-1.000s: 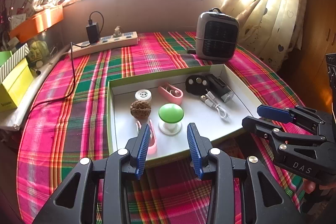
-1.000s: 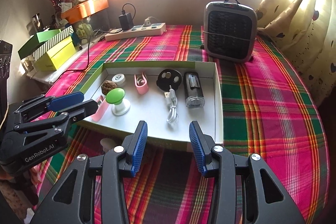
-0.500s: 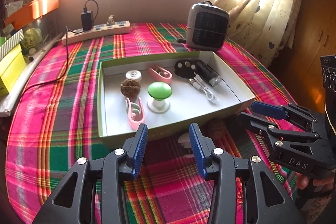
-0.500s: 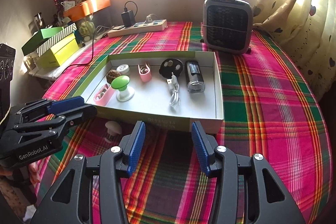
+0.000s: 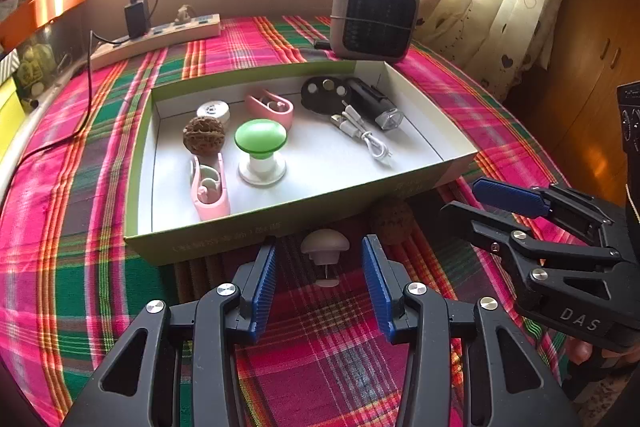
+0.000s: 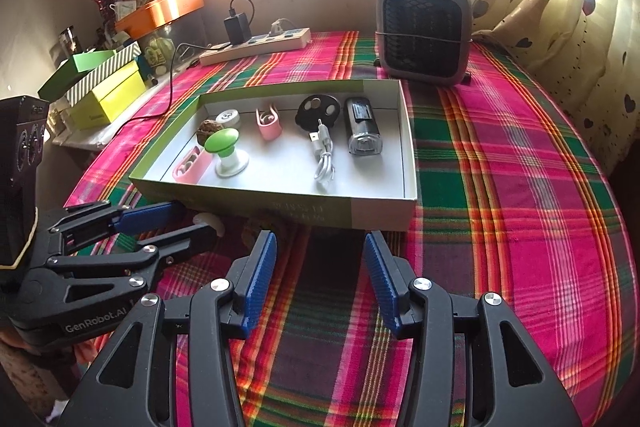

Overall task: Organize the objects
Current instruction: 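Withdraw both open grippers toward the items beside the box, then close the left gripper on the white mushroom-shaped knob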

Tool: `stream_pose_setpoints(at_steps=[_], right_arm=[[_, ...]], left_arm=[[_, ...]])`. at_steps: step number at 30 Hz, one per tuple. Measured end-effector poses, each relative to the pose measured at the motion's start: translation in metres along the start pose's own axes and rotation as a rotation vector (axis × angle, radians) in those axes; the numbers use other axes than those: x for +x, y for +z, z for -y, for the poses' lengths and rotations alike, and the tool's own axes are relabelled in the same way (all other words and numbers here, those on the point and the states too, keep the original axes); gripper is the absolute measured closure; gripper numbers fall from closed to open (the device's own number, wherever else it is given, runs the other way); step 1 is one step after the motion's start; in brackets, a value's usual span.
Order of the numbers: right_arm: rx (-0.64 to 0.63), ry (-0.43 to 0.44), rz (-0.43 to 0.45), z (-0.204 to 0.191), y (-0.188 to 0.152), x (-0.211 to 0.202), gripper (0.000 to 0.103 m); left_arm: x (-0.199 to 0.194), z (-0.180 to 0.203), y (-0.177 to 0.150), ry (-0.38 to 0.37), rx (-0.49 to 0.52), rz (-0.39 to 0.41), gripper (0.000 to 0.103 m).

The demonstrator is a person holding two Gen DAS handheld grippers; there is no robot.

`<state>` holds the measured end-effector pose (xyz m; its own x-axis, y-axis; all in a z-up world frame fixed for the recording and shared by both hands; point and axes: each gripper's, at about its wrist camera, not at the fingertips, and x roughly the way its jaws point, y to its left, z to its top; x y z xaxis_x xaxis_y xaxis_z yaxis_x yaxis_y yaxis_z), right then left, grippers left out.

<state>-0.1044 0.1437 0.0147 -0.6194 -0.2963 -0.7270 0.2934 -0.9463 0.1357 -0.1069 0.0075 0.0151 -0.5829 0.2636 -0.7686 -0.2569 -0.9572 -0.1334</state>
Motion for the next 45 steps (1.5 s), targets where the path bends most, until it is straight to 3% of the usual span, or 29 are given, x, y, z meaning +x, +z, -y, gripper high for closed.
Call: stream_pose_setpoints(at_steps=[15,21,45], right_arm=[[0.008,0.001,-0.021,0.000,-0.004,0.005,0.055],[0.000,-0.004,-0.028,-0.004,-0.005,0.005,0.055],[-0.016,-0.015,-0.065,-0.036,-0.004,0.027,0.055]], left_arm=[[0.010,0.000,0.000,0.032,0.004,-0.008,0.064],[0.010,-0.004,0.000,0.031,-0.007,-0.003,0.080],[-0.007,-0.029,-0.017,0.022,-0.062,0.021,0.080]])
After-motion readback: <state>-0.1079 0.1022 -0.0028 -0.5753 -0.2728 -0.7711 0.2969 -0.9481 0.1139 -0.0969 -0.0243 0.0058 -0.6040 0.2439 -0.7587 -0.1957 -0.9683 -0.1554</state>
